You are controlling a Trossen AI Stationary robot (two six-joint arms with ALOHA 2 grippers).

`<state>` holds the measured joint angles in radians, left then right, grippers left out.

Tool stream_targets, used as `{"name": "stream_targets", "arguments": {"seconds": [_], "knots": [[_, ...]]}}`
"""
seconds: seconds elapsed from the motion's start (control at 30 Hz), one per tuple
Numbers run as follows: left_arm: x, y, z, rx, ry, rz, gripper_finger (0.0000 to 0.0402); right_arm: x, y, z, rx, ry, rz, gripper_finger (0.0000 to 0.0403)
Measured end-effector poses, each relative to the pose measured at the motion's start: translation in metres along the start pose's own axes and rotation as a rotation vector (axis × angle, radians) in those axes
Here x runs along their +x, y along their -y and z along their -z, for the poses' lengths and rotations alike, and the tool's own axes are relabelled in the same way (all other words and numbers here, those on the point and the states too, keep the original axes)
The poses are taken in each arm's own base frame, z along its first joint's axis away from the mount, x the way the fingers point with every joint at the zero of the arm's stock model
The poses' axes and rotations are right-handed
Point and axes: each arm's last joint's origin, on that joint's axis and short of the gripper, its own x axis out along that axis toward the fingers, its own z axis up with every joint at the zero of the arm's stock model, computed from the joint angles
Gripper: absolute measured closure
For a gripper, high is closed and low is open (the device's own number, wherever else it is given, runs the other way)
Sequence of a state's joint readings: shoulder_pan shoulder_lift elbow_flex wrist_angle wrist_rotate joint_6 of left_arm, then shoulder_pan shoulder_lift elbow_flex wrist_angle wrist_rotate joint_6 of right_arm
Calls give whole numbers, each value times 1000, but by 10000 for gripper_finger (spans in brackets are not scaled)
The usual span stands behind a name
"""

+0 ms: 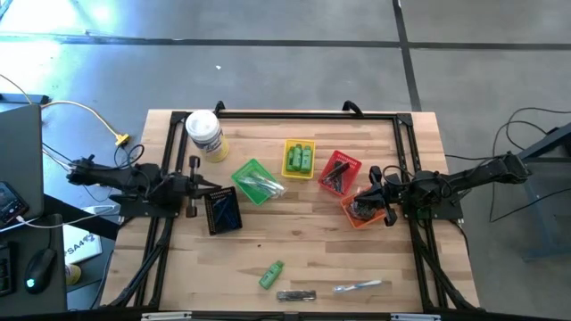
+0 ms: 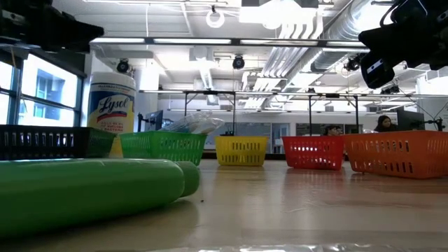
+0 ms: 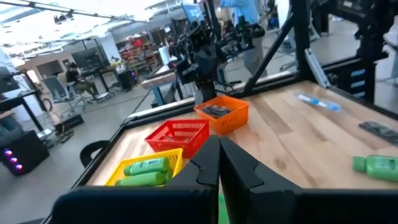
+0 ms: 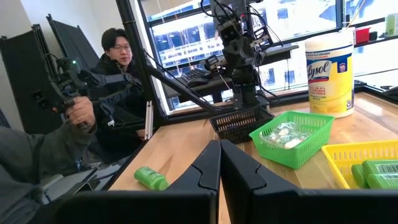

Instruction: Pick & Place Travel size toiletries

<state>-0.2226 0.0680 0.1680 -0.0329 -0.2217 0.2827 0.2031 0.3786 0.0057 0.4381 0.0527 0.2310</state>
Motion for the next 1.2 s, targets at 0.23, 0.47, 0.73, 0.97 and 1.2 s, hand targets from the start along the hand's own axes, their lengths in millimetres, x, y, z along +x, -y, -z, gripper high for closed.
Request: {"name": "stream_targets", "arguments": {"seconds": [0.23,0.47,0.73,0.97,1.2], "knots": [[-7,2,7,1,-46,66,401,0,0,0,0,-1,-1,400],[-6,6,13,18,-67,132,401,2,0,2,-1,-18,-6,400],[2,14,34,-21,5,113,401,6,0,6,4,-51,-24,400],[2,14,34,-20,4,111,401,16,-7,-10,-1,-49,-63,400],[2,11,32,-22,-5,38,401,42,-29,-28,-70,-299,-46,400]]}}
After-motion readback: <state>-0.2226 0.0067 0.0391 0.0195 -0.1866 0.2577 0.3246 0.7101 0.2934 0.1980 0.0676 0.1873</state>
